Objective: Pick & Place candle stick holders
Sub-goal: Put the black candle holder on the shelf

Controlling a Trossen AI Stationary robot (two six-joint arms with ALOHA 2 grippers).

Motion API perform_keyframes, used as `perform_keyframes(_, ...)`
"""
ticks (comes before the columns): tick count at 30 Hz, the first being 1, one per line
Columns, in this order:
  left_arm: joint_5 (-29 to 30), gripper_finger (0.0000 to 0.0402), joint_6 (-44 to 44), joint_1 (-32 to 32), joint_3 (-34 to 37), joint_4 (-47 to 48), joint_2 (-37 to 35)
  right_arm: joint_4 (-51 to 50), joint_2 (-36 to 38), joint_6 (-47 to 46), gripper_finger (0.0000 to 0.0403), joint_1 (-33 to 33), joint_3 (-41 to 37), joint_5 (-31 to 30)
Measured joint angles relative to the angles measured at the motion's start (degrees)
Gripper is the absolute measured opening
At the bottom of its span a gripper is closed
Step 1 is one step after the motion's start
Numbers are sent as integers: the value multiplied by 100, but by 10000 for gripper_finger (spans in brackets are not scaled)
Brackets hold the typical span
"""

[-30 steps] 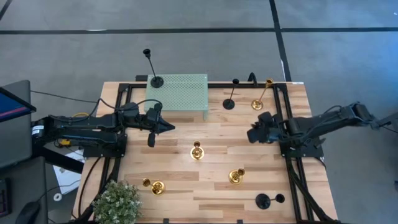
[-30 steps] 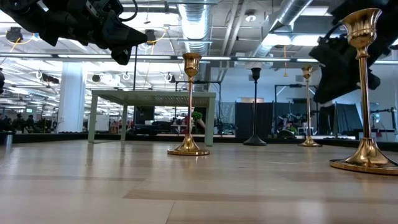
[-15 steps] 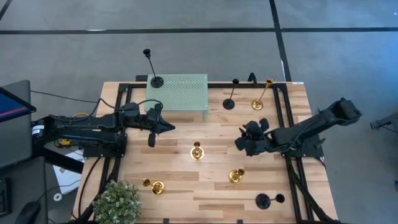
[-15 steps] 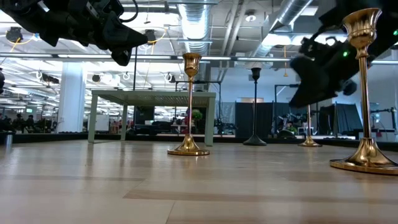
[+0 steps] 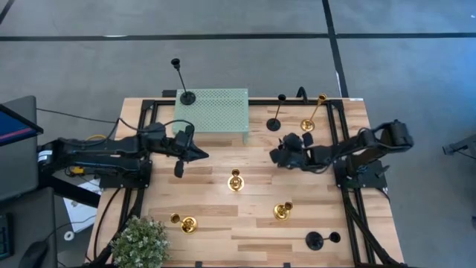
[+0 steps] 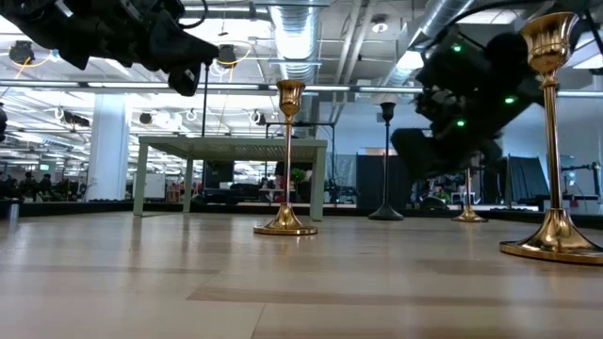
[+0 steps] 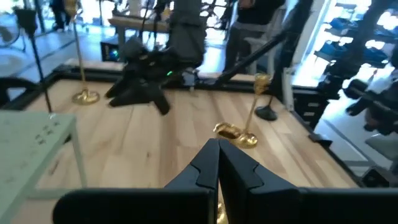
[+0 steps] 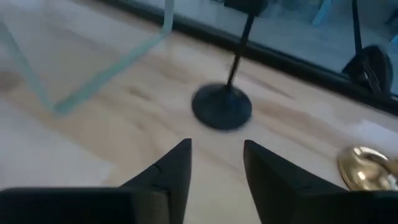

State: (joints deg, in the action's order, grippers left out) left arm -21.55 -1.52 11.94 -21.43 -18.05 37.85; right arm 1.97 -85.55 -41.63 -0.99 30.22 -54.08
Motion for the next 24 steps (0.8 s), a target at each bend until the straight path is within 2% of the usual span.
perform_keyframes(7, 50, 6, 173, 2, 0, 394, -598, 1359, 1, 1146, 225, 392, 1, 22)
perform_keyframes(10, 157, 6, 173, 2, 0, 689, -844, 1665, 1, 1362, 246, 600, 2, 22)
perform_keyframes(15, 217, 6, 174, 2, 0, 900, -1064, 1988, 1, 1405, 248, 1040, 0, 139)
perform_keyframes(20, 225, 6, 173, 2, 0, 972, -1126, 2584, 1, 1603, 244, 1509, 2, 1101)
perform_keyframes(24, 225, 6, 174, 2, 0, 980, -1126, 2835, 2, 1822, 245, 1776, 0, 1114)
